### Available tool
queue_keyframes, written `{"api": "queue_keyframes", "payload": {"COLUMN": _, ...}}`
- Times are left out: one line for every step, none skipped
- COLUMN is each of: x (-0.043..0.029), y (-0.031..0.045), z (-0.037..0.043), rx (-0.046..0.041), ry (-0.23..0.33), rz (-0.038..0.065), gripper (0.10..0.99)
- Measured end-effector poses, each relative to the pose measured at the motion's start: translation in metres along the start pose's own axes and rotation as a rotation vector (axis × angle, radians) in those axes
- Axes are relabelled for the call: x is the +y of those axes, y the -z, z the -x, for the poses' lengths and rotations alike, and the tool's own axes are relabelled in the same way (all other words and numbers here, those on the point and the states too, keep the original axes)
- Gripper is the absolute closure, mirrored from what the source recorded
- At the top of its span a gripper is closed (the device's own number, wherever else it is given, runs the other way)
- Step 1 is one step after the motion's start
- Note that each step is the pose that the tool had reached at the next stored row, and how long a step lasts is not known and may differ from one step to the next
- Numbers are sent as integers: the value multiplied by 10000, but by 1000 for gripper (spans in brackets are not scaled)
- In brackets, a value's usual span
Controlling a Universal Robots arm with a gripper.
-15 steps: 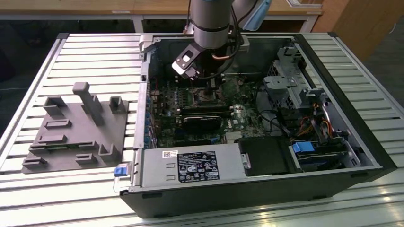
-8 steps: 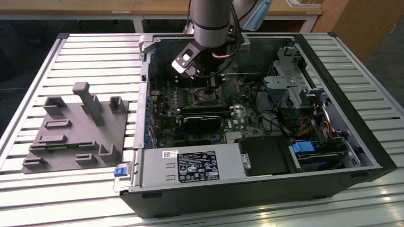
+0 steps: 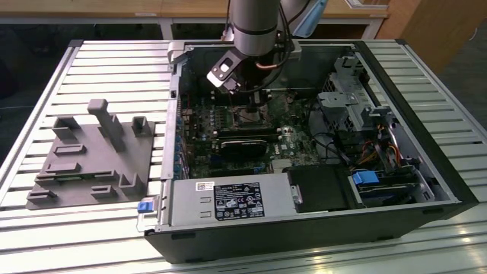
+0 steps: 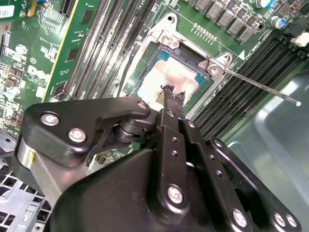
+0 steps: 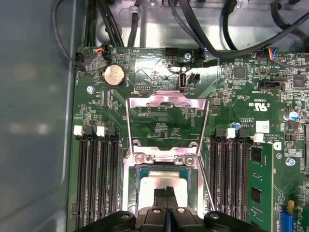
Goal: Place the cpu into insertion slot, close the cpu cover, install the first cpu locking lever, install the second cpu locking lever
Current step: 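Close the cpu cover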
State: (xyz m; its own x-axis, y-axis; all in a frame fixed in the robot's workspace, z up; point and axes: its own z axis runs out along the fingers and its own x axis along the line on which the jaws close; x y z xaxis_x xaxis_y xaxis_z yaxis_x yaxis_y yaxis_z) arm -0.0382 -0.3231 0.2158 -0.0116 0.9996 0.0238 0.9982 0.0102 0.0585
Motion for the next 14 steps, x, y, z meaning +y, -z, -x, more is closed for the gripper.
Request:
{"api": "queue_keyframes", "payload": {"x": 0, "y": 4, "z": 0, "rx": 2, "ry": 0, "rz": 0, "gripper": 980}}
{"api": "queue_keyframes", "payload": {"x": 1, "y": 9, "z": 1, "rx": 13, "ry": 1, "rz": 0, "gripper": 980}}
{"api": "queue_keyframes", "payload": {"x": 1, "y": 16, "z": 2, "rx": 22, "ry": 0, "rz": 1, "gripper": 980}}
{"api": "queue_keyframes", "payload": {"x": 1, "y": 21, "z": 2, "rx": 28, "ry": -1, "rz": 0, "gripper": 980}}
{"api": "queue_keyframes", "payload": {"x": 1, "y": 26, "z": 2, "rx": 32, "ry": -2, "rz": 1, "gripper": 980}}
{"api": "queue_keyframes", "payload": {"x": 2, "y": 30, "z": 2, "rx": 36, "ry": -2, "rz": 1, "gripper": 980}}
{"api": "queue_keyframes", "payload": {"x": 2, "y": 38, "z": 2, "rx": 36, "ry": -2, "rz": 1, "gripper": 980}}
{"api": "queue_keyframes", "payload": {"x": 3, "y": 43, "z": 2, "rx": 43, "ry": -2, "rz": 0, "gripper": 980}}
{"api": "queue_keyframes", "payload": {"x": 3, "y": 45, "z": 3, "rx": 61, "ry": -2, "rz": 1, "gripper": 980}}
{"api": "queue_keyframes", "payload": {"x": 3, "y": 45, "z": 2, "rx": 70, "ry": -4, "rz": 1, "gripper": 980}}
{"api": "queue_keyframes", "payload": {"x": 3, "y": 45, "z": 2, "rx": 79, "ry": -5, "rz": 2, "gripper": 980}}
{"api": "queue_keyframes", "payload": {"x": 3, "y": 46, "z": 2, "rx": 81, "ry": -5, "rz": 1, "gripper": 980}}
{"api": "queue_keyframes", "payload": {"x": 3, "y": 49, "z": 3, "rx": 79, "ry": -5, "rz": 0, "gripper": 980}}
{"api": "queue_keyframes", "payload": {"x": 3, "y": 55, "z": 3, "rx": 78, "ry": -4, "rz": 0, "gripper": 980}}
